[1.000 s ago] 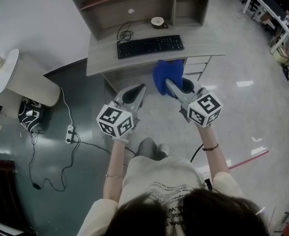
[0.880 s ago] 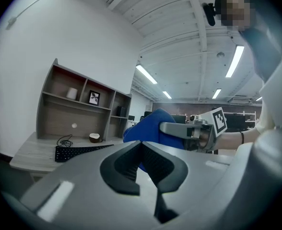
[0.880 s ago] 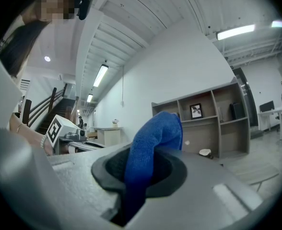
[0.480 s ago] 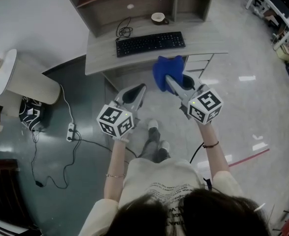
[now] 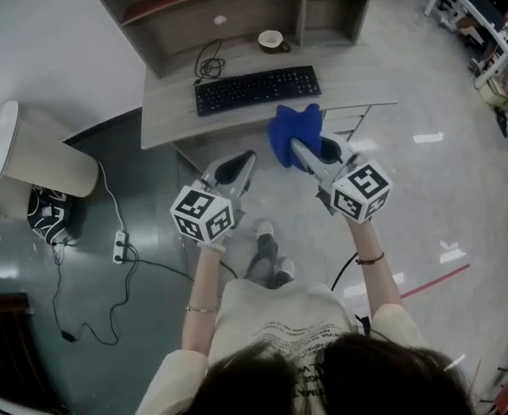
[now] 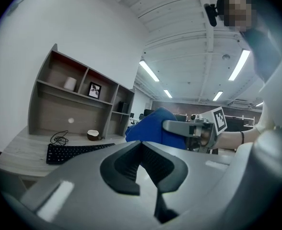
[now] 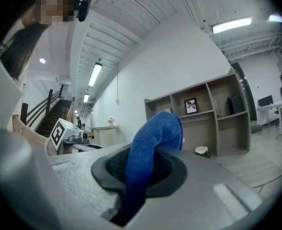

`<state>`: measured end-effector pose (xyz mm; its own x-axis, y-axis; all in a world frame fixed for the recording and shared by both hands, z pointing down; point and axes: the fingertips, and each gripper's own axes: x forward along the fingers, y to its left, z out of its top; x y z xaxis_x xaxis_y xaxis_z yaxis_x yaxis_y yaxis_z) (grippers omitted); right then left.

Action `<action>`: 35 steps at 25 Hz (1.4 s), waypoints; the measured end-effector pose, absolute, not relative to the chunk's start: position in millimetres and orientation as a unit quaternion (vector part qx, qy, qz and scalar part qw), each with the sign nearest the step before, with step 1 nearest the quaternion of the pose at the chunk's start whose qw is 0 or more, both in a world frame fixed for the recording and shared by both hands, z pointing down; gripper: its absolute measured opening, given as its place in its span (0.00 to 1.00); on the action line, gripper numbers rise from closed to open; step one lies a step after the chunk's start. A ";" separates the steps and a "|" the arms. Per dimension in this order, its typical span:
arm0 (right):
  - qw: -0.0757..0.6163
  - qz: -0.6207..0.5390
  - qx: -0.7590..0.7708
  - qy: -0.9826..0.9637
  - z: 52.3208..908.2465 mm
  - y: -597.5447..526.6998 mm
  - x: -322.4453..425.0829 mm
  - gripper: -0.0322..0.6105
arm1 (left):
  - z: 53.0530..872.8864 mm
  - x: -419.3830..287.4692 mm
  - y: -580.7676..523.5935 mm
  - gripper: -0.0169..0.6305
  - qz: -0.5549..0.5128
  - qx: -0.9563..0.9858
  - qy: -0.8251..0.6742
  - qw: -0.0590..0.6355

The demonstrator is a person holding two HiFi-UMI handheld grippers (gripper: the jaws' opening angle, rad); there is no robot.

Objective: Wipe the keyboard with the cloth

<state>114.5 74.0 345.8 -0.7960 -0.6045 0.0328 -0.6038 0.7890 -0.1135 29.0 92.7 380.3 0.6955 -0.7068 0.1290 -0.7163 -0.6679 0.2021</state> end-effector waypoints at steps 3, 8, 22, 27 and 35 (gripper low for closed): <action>0.001 -0.061 -0.320 0.945 346.2 56.1 111.9 0.14 | 377.9 27.8 71.7 0.02 0.018 0.915 -0.385 0.118; 0.000 -0.066 -0.326 0.943 349.9 28.7 109.6 0.14 | 379.8 28.9 41.3 0.02 0.015 0.921 -0.370 0.121; -0.021 -0.081 -0.348 0.934 362.4 -22.6 96.9 0.14 | 380.3 21.7 -20.7 0.02 0.004 0.933 -0.335 0.129; -0.026 -0.086 -0.357 0.930 367.4 -36.4 92.6 0.14 | 384.6 18.6 -33.7 0.02 0.002 0.937 -0.322 0.134; -0.018 -0.088 -0.370 0.925 372.9 -56.5 90.5 0.14 | 389.8 15.9 -50.7 0.02 0.007 0.941 -0.311 0.134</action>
